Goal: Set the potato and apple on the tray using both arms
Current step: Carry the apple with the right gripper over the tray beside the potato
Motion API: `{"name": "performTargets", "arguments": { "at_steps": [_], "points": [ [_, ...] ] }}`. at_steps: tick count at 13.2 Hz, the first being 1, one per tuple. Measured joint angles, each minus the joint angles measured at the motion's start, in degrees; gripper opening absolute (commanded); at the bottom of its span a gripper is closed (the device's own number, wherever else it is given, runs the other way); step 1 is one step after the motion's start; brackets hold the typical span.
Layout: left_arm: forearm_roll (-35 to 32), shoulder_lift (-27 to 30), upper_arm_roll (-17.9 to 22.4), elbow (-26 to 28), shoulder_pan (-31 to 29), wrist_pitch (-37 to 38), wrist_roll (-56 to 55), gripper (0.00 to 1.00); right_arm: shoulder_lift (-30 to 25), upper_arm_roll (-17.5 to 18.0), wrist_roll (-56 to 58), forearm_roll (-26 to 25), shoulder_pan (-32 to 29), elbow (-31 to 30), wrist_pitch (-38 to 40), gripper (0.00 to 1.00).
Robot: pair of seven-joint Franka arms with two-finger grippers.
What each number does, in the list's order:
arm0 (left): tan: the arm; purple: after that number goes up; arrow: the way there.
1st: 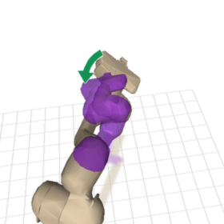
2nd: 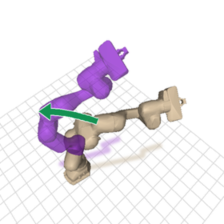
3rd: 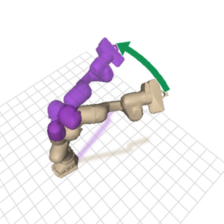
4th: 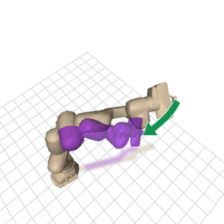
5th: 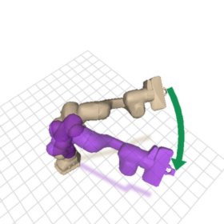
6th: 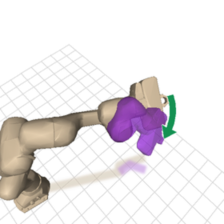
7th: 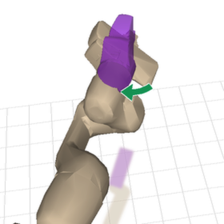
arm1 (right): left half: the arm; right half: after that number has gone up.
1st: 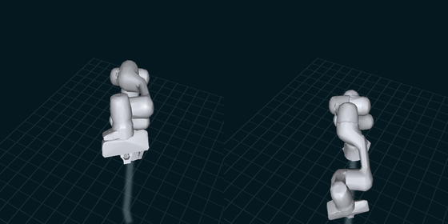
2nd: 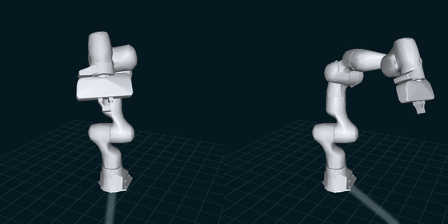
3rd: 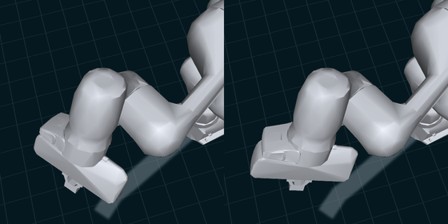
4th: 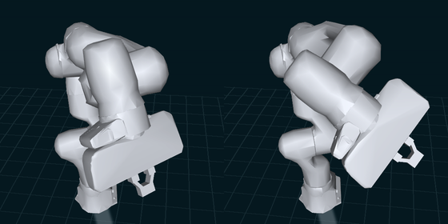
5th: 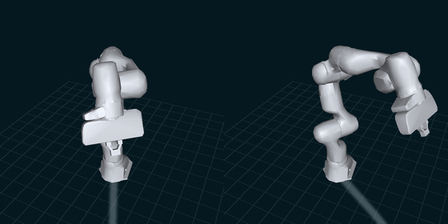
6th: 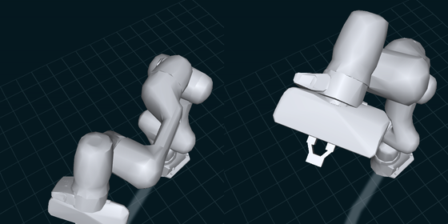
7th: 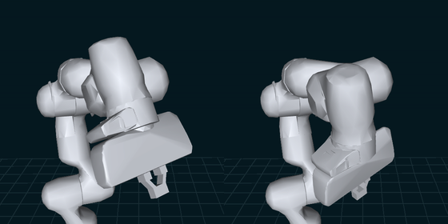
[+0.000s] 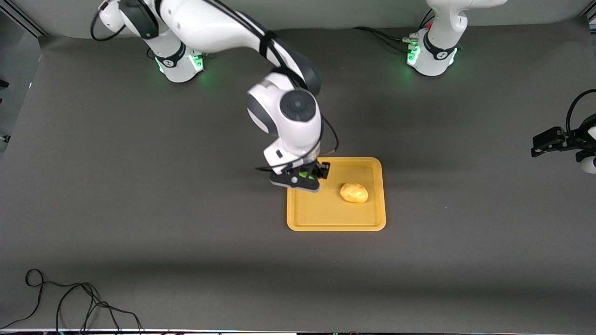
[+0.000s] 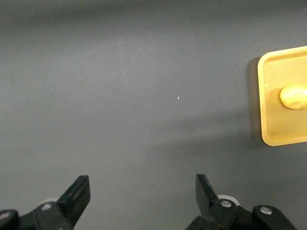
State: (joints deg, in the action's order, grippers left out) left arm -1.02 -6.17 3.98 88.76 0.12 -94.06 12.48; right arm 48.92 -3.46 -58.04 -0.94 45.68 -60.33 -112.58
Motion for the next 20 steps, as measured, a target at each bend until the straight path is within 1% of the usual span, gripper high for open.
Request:
{"name": "performTargets", "arguments": {
  "at_steps": [3, 6, 14, 20],
  "points": [
    [0.0, 0.0, 0.0, 0.0, 0.0, 0.0, 0.0, 0.98, 5.6, 0.0, 0.0, 0.0, 0.2, 0.6, -5.0, 0.27],
    [0.0, 0.0, 0.0, 0.0, 0.0, 0.0, 0.0, 0.98, 8.5, 0.0, 0.0, 0.0, 0.3, 1.1, -6.6, 0.27],
    [0.0, 0.0, 0.0, 0.0, 0.0, 0.0, 0.0, 0.98, 11.2, 0.0, 0.0, 0.0, 0.7, 1.2, -9.5, 0.27],
    [0.0, 0.0, 0.0, 0.0, 0.0, 0.0, 0.0, 0.98, 11.5, 0.0, 0.0, 0.0, 0.9, 1.2, -10.2, 0.28]
  ]
}}
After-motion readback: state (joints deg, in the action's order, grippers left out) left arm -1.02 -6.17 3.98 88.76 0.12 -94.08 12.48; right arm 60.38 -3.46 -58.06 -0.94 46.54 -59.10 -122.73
